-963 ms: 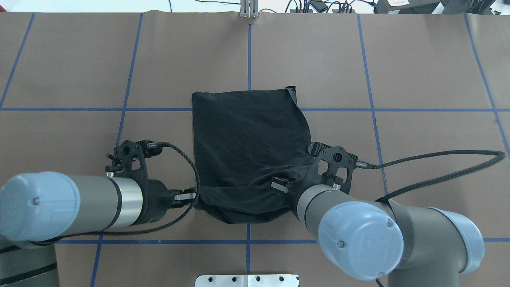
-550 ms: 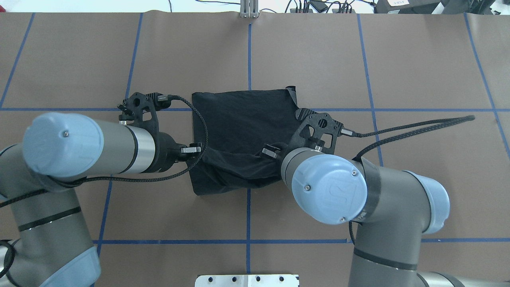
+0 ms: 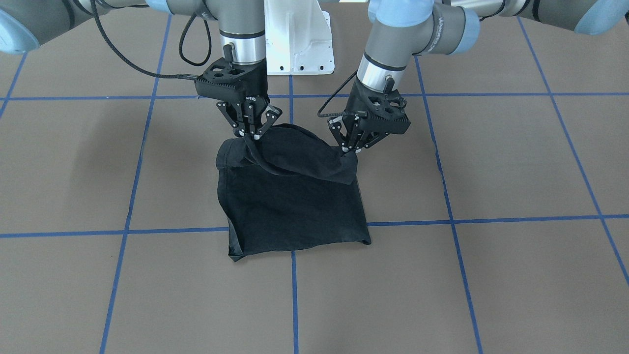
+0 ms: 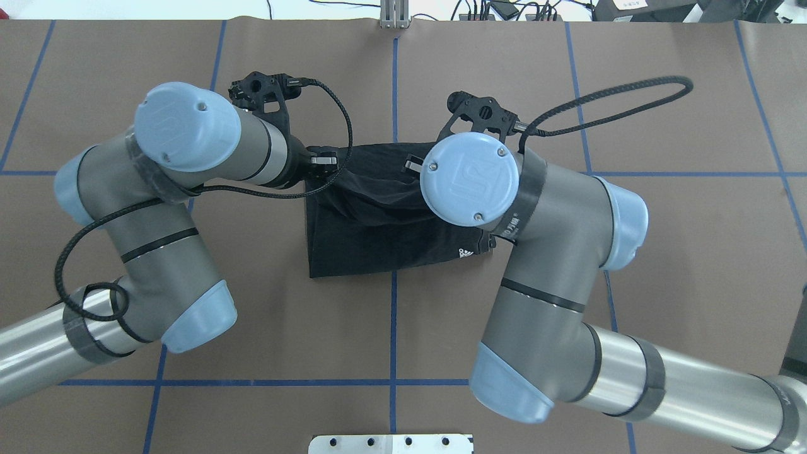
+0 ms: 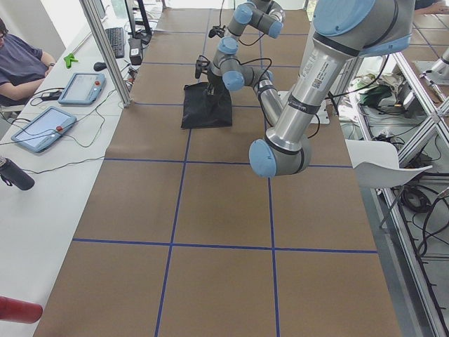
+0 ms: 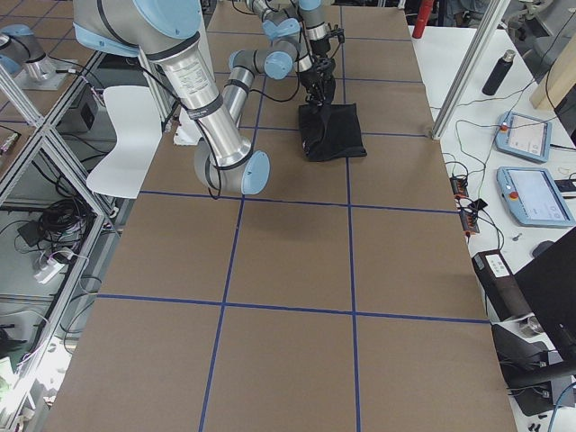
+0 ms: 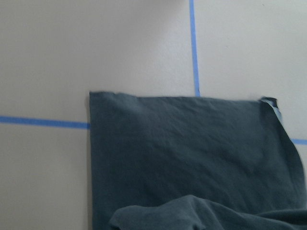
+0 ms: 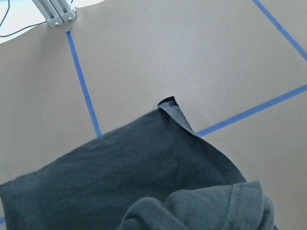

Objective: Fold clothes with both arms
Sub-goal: 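Lay the held edge onto the shirt's far end with both grippers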

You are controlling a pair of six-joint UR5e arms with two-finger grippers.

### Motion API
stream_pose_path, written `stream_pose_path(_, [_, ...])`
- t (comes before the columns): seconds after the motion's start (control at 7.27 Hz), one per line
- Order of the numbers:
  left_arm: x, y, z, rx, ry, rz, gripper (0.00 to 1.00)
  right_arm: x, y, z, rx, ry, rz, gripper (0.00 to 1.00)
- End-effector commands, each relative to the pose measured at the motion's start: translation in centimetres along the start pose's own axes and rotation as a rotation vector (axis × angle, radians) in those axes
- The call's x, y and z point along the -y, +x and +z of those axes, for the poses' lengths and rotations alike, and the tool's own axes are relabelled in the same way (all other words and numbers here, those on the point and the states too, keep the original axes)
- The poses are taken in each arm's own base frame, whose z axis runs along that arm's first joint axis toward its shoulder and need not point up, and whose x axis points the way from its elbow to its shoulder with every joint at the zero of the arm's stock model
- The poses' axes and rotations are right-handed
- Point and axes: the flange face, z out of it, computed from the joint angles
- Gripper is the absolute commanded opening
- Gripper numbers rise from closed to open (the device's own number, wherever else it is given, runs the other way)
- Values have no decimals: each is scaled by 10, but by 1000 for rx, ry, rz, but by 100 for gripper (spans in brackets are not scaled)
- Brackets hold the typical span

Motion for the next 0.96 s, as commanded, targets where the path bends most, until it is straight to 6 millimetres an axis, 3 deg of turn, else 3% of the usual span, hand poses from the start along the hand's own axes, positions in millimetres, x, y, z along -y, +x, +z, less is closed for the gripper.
stream_pose_path(0.0, [26,-7,41,66,3,38,0,21,-22,47,-17,21,7,0])
stream_pose_path(0.28, [28,-15,64,66,3,40,0,37,-33,85,-3,38,-11,0])
stream_pose_path(0.55, [28,-15,64,66,3,40,0,56,-62,96,-31,32,-25,0])
stream_pose_path(0.83, [28,-15,64,66,3,40,0,68,-70,114,-19,30,-45,0])
